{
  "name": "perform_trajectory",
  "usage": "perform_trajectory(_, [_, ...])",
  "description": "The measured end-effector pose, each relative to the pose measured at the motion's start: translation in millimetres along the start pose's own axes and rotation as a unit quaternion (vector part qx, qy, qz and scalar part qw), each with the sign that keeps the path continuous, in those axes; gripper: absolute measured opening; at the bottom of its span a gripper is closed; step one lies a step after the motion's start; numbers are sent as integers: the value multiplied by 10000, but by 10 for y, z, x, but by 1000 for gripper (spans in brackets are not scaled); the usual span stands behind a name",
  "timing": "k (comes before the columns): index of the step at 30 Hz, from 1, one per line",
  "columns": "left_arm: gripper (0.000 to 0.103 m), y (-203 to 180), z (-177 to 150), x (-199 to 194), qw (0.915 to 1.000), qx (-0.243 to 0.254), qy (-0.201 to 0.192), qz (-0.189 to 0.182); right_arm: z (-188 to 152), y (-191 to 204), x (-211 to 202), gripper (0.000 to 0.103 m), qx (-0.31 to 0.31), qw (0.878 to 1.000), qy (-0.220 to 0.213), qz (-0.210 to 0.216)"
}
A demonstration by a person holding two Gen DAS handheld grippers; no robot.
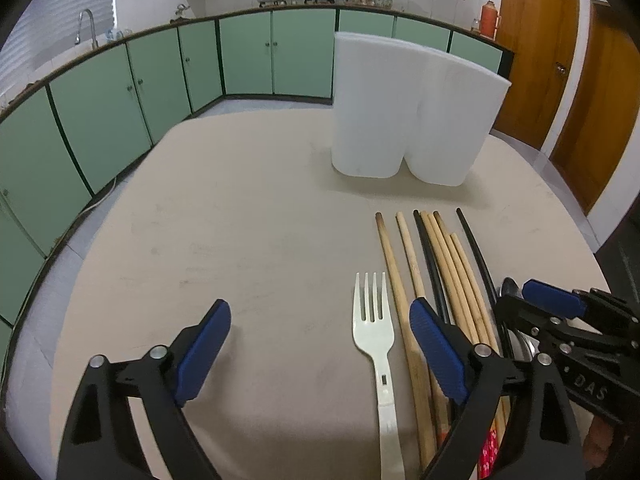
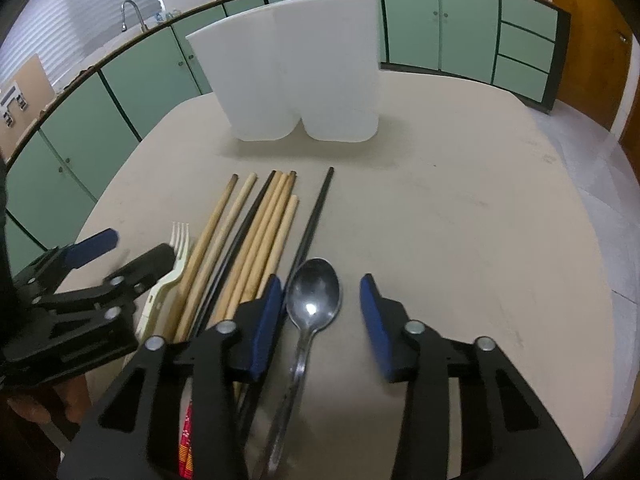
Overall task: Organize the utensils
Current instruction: 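Lower the left tool to the white fork while the right tool lowers to the spoon, then grasp the fork with the left tool while the right tool grasps the spoon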
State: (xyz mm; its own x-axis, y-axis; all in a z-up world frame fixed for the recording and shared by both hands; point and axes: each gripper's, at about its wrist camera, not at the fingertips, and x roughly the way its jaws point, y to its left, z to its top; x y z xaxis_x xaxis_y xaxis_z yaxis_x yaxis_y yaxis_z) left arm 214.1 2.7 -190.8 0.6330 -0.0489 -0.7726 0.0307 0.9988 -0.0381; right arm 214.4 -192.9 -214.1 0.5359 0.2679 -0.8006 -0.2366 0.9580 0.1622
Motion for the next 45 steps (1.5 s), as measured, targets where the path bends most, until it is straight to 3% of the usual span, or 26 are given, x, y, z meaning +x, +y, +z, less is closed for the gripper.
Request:
perform_trajectory(1, [89, 3, 12, 28, 10000, -15, 30, -6, 12, 6, 3, 27, 2, 10000, -1, 34])
perform_trajectory(9, [86, 35, 109, 199, 9994, -201, 232, -170, 9, -66, -42, 27, 84, 9999, -73, -60])
perform_trajectory(10, [85, 52, 115, 197, 9993, -228, 232, -173, 8, -79, -53, 15, 72, 9999, -90, -128])
perform_trajectory(12, [82, 97, 131, 192, 9991, -286, 249, -185, 16, -69, -42, 11, -36, 9994, -42, -349])
perform_trajectory(17, [82, 138, 107, 174, 9993, -255, 259, -124, 7, -102, -40, 17, -76, 9992, -27, -388])
perform_trajectory(21, [82, 84, 96, 192, 9996, -143, 257, -30, 22, -116, -64, 42, 69, 9995, -73, -315])
perform_trajectory(28, [74, 86, 65, 188, 9997, -79, 245, 8, 32, -66, -13, 43, 46, 9997, -33, -249])
perform_trajectory(37, [77, 24, 56, 208, 9995, -87, 302, 57, 28, 34, 88, 44, -11, 9984, 40, -555])
perform_trajectory(39, [72, -13, 39, 196, 9995, -127, 279, 58, 26, 58, 101, 44, -17, 9981, 37, -619])
perform_trajectory(42, [45, -66, 53, 171, 9997, -101, 241, -14, 18, 90, 108, 33, -64, 9978, 9, -660])
perform_trajectory(43, [41, -60, 63, 171, 9996, -115, 241, -53, 21, 88, 107, 28, -60, 9979, -9, -649])
perform_trajectory(45, [20, -58, 89, 177, 9994, -150, 238, -179, 24, 72, 107, 28, -48, 9983, -15, -589])
